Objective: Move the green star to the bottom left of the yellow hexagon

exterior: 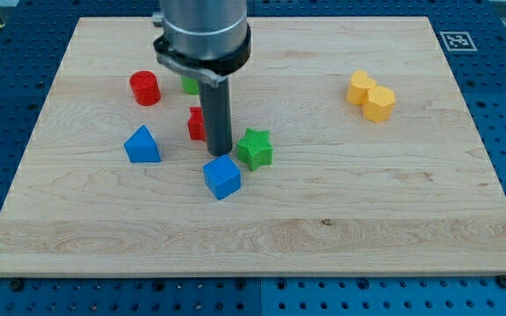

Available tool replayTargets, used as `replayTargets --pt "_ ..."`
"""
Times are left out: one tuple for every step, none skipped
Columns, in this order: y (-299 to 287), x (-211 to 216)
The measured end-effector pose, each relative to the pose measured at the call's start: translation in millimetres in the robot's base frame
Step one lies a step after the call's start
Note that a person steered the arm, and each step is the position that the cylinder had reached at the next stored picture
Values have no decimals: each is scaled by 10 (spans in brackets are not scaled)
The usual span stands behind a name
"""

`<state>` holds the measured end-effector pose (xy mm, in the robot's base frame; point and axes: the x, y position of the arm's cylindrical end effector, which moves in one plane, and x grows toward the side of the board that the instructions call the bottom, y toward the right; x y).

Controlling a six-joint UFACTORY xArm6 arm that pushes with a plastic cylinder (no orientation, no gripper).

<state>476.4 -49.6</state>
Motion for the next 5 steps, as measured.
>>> replayTargets --pt "189 11" --pt "581 7" --pt "865 -194" --pt "1064 -238" --pt "1407 -137"
